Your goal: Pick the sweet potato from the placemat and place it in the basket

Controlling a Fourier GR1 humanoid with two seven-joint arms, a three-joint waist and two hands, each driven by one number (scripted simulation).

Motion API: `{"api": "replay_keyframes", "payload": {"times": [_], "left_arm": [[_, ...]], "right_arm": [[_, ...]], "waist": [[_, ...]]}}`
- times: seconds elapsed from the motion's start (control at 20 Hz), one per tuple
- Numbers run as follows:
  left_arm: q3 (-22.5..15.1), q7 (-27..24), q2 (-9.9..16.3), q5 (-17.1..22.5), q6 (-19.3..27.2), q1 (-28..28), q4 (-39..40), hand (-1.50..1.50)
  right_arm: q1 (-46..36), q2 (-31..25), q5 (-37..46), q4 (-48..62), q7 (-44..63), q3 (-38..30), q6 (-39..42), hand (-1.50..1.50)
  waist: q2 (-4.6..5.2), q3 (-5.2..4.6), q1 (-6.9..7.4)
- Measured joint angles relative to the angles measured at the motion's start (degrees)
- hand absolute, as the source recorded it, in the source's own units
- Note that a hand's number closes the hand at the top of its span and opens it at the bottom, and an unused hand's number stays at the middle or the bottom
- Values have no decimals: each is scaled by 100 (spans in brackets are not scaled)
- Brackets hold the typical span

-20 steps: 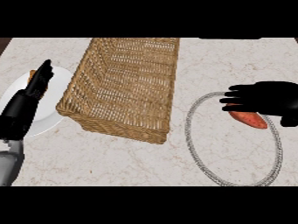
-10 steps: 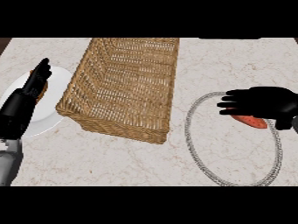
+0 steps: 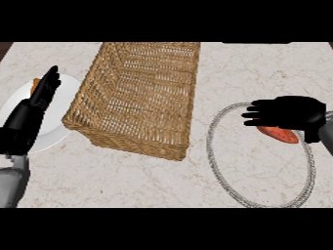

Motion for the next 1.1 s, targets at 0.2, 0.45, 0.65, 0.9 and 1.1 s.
{"api": "replay_keyframes", "payload": {"times": [0.2, 0.45, 0.65, 0.9, 1.1], "left_arm": [[27, -55, -65, -85, -38, 94, -65, 0], [65, 29, -118, -137, -101, 123, -179, 0], [192, -96, -99, -118, -200, 66, -46, 0], [251, -35, -110, -118, -229, 44, -28, 0], [293, -36, -114, -137, -170, 95, -33, 0]], "right_arm": [[-112, 228, 219, 334, -26, -110, -51, 150], [-137, 396, 304, 482, -93, -237, -78, 150], [-205, 552, 457, 712, -245, -295, -355, 150], [-195, 723, 391, 1009, 398, -712, -333, 150], [-198, 755, -8, 1503, 2037, -1676, 51, 150]], "waist": [[0, 0, 13], [-16, -11, 12], [-24, -24, 21], [-39, -38, -7], [-43, -39, -121]]}}
